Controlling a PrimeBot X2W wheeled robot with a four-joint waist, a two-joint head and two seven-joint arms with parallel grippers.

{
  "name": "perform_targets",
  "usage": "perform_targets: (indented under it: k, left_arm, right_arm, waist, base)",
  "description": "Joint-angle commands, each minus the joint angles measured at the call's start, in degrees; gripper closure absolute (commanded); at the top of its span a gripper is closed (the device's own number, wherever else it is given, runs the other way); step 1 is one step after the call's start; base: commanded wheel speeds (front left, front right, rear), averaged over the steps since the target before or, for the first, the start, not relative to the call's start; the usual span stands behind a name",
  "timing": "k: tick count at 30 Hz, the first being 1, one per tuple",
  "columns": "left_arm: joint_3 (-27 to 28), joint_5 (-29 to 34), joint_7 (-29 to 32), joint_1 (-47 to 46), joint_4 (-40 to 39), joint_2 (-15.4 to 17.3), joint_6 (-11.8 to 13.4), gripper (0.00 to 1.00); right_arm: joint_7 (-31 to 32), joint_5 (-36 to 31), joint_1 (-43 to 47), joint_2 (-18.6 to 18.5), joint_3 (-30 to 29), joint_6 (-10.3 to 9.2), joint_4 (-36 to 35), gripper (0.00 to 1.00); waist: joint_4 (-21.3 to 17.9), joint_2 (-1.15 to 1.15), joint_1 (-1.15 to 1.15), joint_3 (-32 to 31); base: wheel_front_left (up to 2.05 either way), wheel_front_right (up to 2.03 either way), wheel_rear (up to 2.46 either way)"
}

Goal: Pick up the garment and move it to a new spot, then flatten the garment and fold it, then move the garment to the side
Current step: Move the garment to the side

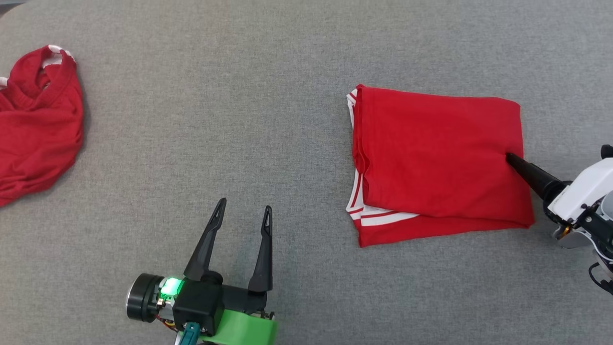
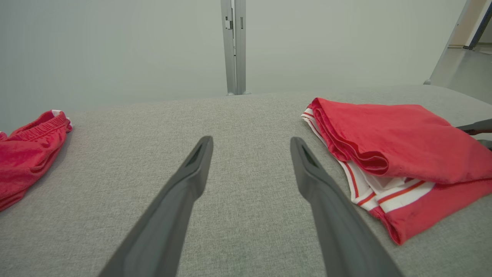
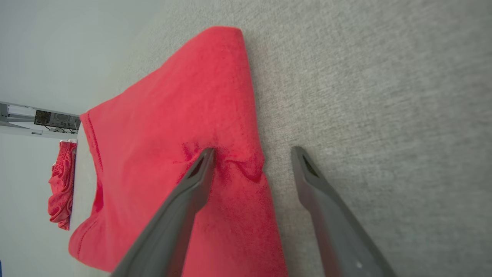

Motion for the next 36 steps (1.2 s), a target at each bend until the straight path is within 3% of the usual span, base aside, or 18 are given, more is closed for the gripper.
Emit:
perform_targets:
  k: [1,2,3,4,12,26,36]
  left_arm:
    - [-0.1,0.2,-0.2,-1.0,0.0,0.1,0.3,0.00]
    - [-0.2,0.2,-0.2,-1.1,-0.1,0.1,0.4,0.00]
    - [-0.2,0.2,-0.2,-1.3,-0.2,0.1,0.5,0.00]
    - [-0.3,0.2,-0.2,-1.5,-0.3,0.1,0.6,0.00]
    - [-0.9,1.1,-0.2,-4.0,-3.6,0.1,0.4,0.00]
    - [-4.8,6.5,-0.2,-12.7,-12.4,1.4,-0.5,0.00]
    - [-7.9,9.8,-0.1,-16.6,-17.3,5.3,1.9,0.00]
  right_arm:
    - [0.8,0.6,-0.3,0.2,1.0,-0.02,-0.2,0.19]
    - [1.0,0.8,-0.5,0.1,1.3,-0.03,-0.5,0.55]
    - [0.9,0.9,-0.7,-0.1,1.6,-0.04,-0.8,0.84]
    - [0.6,0.6,-1.2,-0.4,1.8,-0.03,-1.5,1.00]
    - [-5.4,-3.9,-7.5,-4.7,2.4,-0.03,-3.5,1.00]
    - [-9.2,-8.5,-24.0,-16.8,1.1,-0.03,-0.6,1.00]
    - [-10.8,-7.8,-29.0,-24.8,-2.3,-0.03,4.1,1.00]
  waist:
    - [0.5,0.00,0.00,0.7]
    - [0.5,0.00,0.00,0.9]
    - [0.4,0.00,0.00,1.0]
    - [0.4,0.00,0.00,1.2]
    - [-1.1,0.00,0.00,5.4]
    - [-4.3,0.00,0.00,19.4]
    - [-6.5,0.00,0.00,25.5]
  base:
    - [0.00,0.00,0.00]
    - [0.00,0.00,0.00]
    - [0.00,0.00,0.00]
    - [0.00,0.00,0.00]
    - [0.00,0.00,0.00]
    - [0.00,0.00,0.00]
    - [0.00,0.00,0.00]
